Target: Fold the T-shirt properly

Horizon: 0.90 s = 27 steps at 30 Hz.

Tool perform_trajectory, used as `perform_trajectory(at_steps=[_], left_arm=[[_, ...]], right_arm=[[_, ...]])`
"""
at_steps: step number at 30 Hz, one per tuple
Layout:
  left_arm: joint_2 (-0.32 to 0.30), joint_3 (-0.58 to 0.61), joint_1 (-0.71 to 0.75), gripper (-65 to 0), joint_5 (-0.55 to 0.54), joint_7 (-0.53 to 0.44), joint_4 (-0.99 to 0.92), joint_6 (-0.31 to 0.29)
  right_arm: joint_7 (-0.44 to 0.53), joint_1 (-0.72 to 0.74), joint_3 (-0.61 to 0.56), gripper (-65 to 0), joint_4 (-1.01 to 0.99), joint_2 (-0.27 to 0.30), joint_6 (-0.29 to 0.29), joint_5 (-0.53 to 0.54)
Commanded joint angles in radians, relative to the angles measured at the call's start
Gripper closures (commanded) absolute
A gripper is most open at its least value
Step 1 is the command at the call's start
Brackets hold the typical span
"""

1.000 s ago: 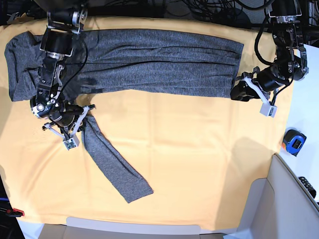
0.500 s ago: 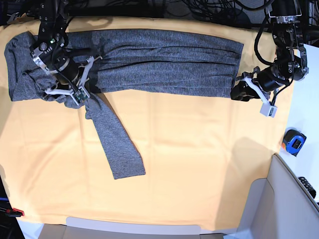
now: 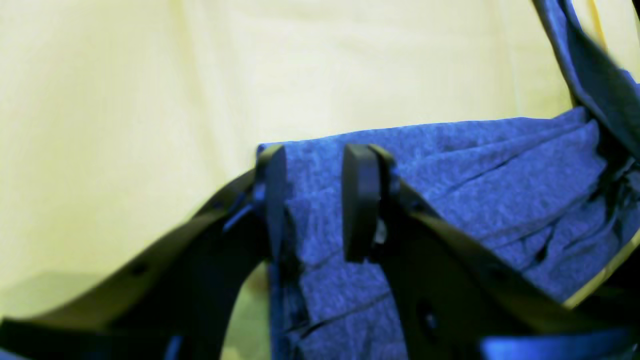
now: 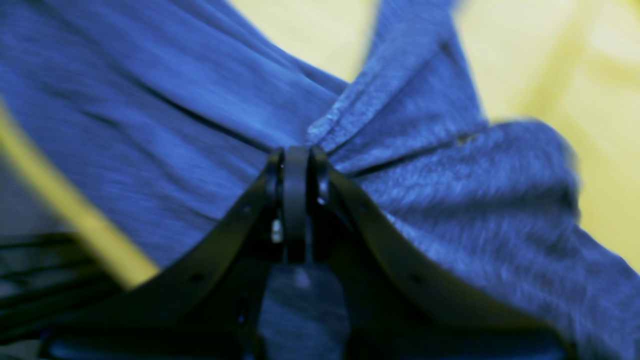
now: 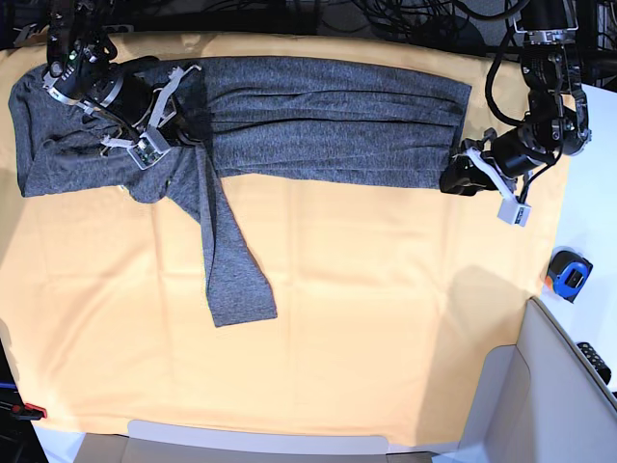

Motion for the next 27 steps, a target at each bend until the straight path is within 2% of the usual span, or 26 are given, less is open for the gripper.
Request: perform_trajectory(at_steps=[1,5,13,19,23,27], left_arm=[[-0.014,-0.006,-0.011,-18.2,-0.017,-0.016,0.016,-0.006],[-0.012,-0.006,-0.011,-18.2,-0.017,-0.016,0.016,-0.006],[-0.012,-0.006,-0.004,-18.1,-0.017,-0.017,0.016,-0.006],[-0.012,-0.006,-0.001,-18.1,-0.017,-0.019,0.016,-0.006],[0.0,-0.006,-0.001,-18.1,-0.017,-0.019,0.016,-0.006],[0.001,-0.005,-0.001,-18.1,-0.017,-0.017,0.016,-0.006]], right_arm=[[-0.016,0.006,0.006,0.0,0.017,0.016,0.003,0.036],[-0.107,0.008,0.006,0.0,0.017,0.02,0.003,0.114],[-0.209,-0.001,0.0,0.0,0.017,0.019,0.003,0.122],[-0.288,0.0,-0.068,0.0,0.017,0.02,0.003,0.122],[-0.291,0.006,-0.144,0.0,0.014,0.03,0.003,0.114],[-0.289,0.03,-0.173,0.0,-0.013,0.031,0.003,0.114]])
